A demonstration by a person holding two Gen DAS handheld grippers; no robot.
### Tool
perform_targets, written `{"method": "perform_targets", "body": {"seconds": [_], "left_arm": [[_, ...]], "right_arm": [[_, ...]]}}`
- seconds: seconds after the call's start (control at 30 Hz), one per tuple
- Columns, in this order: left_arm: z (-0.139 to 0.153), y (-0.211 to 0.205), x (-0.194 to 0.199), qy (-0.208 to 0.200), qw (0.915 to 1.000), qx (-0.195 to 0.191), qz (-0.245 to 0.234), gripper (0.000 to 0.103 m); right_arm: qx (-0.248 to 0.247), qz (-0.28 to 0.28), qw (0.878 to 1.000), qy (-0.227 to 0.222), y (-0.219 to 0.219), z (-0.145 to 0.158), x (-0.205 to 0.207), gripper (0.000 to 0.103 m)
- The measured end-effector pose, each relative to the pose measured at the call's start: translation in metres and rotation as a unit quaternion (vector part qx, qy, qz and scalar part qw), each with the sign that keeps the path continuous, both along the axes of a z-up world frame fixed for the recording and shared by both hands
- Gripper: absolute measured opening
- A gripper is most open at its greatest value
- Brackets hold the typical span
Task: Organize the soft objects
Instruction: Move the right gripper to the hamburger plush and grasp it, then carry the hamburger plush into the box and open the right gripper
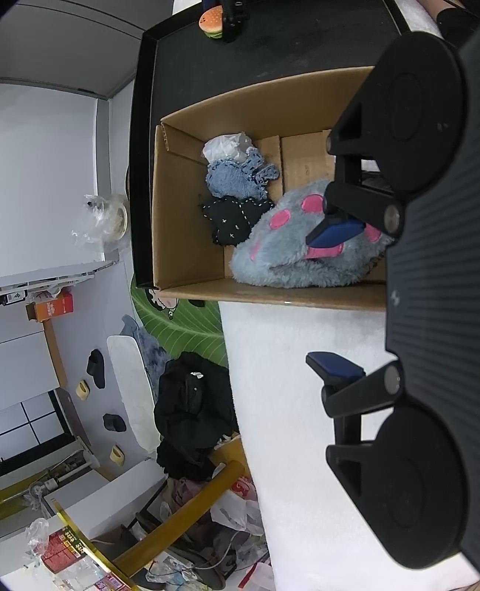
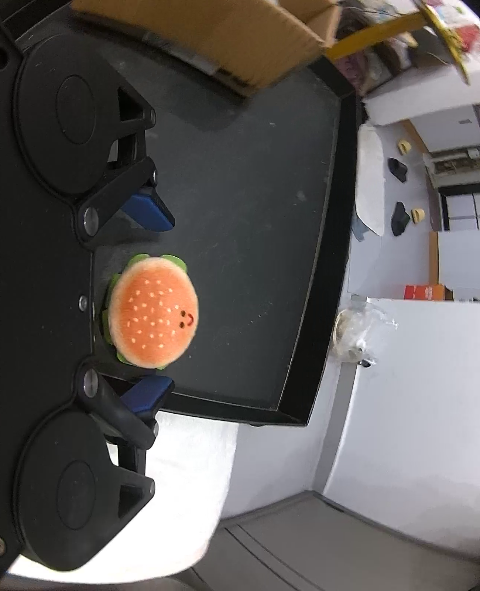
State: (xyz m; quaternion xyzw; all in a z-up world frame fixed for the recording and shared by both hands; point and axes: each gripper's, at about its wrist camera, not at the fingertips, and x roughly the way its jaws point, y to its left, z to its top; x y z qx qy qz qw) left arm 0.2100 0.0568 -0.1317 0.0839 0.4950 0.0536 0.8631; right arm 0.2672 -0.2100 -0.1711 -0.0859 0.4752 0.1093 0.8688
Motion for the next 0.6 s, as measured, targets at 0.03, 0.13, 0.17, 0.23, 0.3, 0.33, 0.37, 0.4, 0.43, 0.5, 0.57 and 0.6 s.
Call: {"method": "perform_targets", "body": {"seconds": [0.03,0.13,0.17,0.23,0.3,0.33,0.37,0.4,0.43,0.5,0.57,0.6], "left_arm": [[0.0,-0.001,0.0,-0.001,1.0,0.001,-0.001,0.061],[0.001,-0.002,0.0,-0.001,1.0,0.007,-0.001,0.061],[0.001,-0.002,-0.001,-0.001,1.0,0.007,-0.001,0.061],[0.001,-0.002,-0.001,0.0,1.0,0.008,0.0,0.061],[0.002,-0.002,-0.001,-0.002,1.0,0.006,-0.001,0.061],[0.002,-0.002,-0.001,-0.002,1.0,0.006,0.0,0.061],[0.003,-0.002,-0.002,-0.003,1.0,0.005,0.0,0.061],[0.003,-0.002,-0.002,-0.004,1.0,0.004,0.001,0.061],[0.004,-0.002,-0.002,-0.004,1.0,0.003,0.001,0.061],[0.004,-0.002,-0.003,-0.006,1.0,0.002,0.001,0.061],[0.006,-0.002,-0.004,-0.009,1.0,0.001,0.001,0.061],[0.006,-0.001,-0.005,-0.01,0.9999,0.0,0.001,0.061]], "right_arm": [[-0.003,0.004,1.0,0.006,0.002,-0.001,-0.002,0.062],[-0.004,-0.001,1.0,0.013,0.005,0.003,-0.006,0.056],[0.0,0.003,1.0,0.012,0.006,0.006,-0.007,0.055],[0.0,0.01,1.0,0.005,0.01,0.011,-0.011,0.055],[0.002,0.008,1.0,-0.001,0.011,0.017,-0.013,0.055],[0.007,0.006,1.0,-0.002,0.012,0.021,-0.015,0.055],[0.011,0.004,1.0,-0.003,0.012,0.024,-0.016,0.055],[0.013,0.002,1.0,-0.004,0.013,0.027,-0.018,0.055],[0.014,0.0,1.0,-0.006,0.013,0.03,-0.019,0.055],[0.016,-0.002,1.0,-0.006,0.014,0.036,-0.02,0.055],[0.018,-0.002,1.0,-0.003,0.017,0.041,-0.024,0.055],[0.021,-0.005,1.0,0.002,0.018,0.043,-0.025,0.055]]}}
